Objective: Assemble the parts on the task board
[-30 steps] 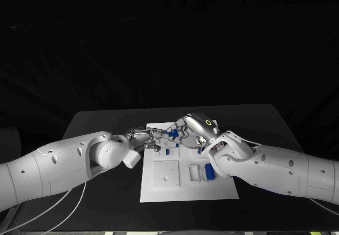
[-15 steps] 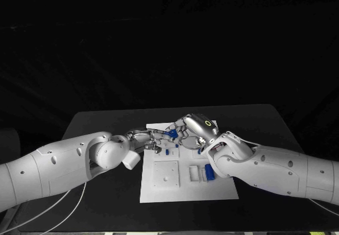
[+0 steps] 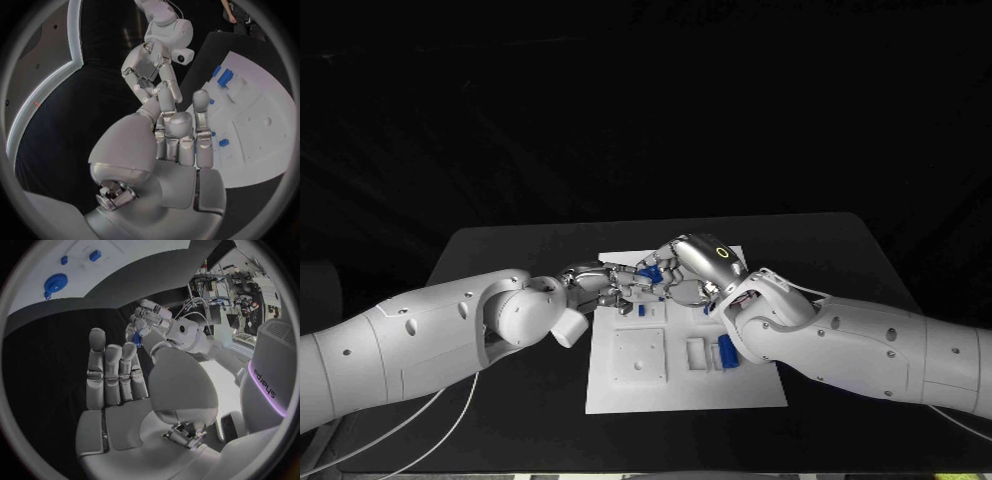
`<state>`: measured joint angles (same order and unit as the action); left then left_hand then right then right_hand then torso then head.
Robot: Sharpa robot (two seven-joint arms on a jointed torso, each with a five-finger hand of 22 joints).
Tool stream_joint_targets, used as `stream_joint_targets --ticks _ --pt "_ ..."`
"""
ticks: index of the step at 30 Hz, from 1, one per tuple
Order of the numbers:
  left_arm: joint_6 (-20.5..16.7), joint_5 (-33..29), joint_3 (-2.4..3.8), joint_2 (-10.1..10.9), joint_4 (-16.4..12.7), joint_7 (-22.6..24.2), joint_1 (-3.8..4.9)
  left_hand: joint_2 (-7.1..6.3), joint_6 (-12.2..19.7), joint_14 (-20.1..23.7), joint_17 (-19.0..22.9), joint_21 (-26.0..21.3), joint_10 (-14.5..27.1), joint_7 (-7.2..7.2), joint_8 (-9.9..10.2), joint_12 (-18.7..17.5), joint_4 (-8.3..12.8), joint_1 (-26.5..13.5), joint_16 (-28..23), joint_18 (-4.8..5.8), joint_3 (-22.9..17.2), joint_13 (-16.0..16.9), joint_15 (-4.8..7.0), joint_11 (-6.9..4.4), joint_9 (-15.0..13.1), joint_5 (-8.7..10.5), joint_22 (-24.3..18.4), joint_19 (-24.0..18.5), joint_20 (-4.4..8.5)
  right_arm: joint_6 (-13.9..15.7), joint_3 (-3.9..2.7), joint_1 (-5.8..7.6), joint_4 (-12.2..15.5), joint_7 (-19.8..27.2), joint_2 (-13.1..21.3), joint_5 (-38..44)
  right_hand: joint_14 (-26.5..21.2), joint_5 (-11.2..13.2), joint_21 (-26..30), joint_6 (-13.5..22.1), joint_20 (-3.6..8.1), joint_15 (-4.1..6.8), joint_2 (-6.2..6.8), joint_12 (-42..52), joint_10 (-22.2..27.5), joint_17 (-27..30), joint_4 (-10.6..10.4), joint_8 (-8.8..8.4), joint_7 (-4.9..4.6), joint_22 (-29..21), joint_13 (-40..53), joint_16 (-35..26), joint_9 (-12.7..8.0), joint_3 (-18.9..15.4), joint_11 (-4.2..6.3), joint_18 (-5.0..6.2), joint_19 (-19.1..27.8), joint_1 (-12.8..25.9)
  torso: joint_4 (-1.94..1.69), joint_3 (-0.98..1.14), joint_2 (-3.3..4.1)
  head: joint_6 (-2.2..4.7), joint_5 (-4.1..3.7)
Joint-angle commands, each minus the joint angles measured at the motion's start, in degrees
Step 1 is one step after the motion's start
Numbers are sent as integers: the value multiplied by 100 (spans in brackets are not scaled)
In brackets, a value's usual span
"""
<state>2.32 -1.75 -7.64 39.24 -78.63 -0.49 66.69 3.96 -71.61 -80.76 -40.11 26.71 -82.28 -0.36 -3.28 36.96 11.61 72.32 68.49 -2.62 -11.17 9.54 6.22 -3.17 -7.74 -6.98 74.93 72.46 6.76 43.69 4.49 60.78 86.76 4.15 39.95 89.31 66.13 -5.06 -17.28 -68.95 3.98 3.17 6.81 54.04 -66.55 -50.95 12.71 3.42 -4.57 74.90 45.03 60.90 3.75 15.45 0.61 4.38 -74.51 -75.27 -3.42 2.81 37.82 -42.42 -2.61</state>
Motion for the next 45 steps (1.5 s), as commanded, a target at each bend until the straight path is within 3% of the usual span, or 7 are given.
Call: stream_joint_targets --ticks 1,9,20,26,34,40,45 --pt "259 21 10 -36 -59 125 7 108 -119 28 11 15 44 183 -38 34 -55 22 -39 25 12 9 -1 2 19 122 -3 -20 26 -59 2 -7 10 64 -22 70 -5 -2 -30 -11 -21 -39 37 20 15 -2 -9 14 29 62 5 8 2 -72 -7 78 31 10 0 2 1 6 -1" --pt "174 14 10 -18 -43 212 7 341 -12 31 16 11 78 204 -33 86 -316 -79 -38 26 14 37 -11 18 201 358 -16 -23 20 75 2 -7 22 226 -10 -52 12 -42 -25 -118 -11 -25 20 27 -5 -3 -80 16 67 49 1 14 6 -166 13 69 9 48 2 4 1 25 -3" --pt "207 4 10 -10 -37 217 7 537 64 43 12 12 117 224 -35 128 -294 -544 -31 31 -188 61 -13 28 357 375 -28 -28 21 261 2 -7 28 323 -1 -159 41 -72 -27 -217 9 -4 -61 32 -33 -12 -173 15 103 45 5 23 4 -156 38 55 -22 96 2 3 0 35 -14" --pt "285 3 9 -9 -39 185 7 621 151 54 24 13 130 245 -39 133 -277 -779 -39 31 -276 66 -18 36 374 366 -30 -36 20 339 2 -7 26 359 5 -242 52 52 -21 -234 23 7 -120 17 -36 -16 -282 15 111 40 14 14 2 82 54 41 -31 196 1 4 -1 43 -18" --pt "412 21 9 -4 -46 169 7 725 420 59 24 24 154 286 -34 164 -138 -1258 -36 30 -548 87 -14 44 394 307 -33 -43 24 360 2 -7 18 418 16 -345 51 -451 -1 -219 28 11 -93 -12 -30 -22 -459 17 129 27 21 1 1 261 62 26 -34 466 5 -1 0 48 -12" --pt "514 29 9 5 -48 149 7 744 471 69 33 32 169 300 -29 167 -131 -1369 -42 35 -586 91 -12 46 398 259 -33 -46 29 342 2 -7 9 470 27 -395 37 -129 -13 -207 47 28 -232 -50 2 -28 -435 17 109 57 21 -10 3 966 66 29 -21 474 3 0 0 45 -12" --pt "617 37 9 6 -47 135 7 745 497 86 62 31 184 307 -31 163 -138 -1440 -61 35 -599 90 -15 52 399 220 -35 -53 27 288 2 -7 -1 508 37 -410 17 72 -64 -190 51 28 -181 -83 5 -34 -418 19 79 106 16 -21 5 1702 59 47 17 590 2 -3 -1 54 -15"
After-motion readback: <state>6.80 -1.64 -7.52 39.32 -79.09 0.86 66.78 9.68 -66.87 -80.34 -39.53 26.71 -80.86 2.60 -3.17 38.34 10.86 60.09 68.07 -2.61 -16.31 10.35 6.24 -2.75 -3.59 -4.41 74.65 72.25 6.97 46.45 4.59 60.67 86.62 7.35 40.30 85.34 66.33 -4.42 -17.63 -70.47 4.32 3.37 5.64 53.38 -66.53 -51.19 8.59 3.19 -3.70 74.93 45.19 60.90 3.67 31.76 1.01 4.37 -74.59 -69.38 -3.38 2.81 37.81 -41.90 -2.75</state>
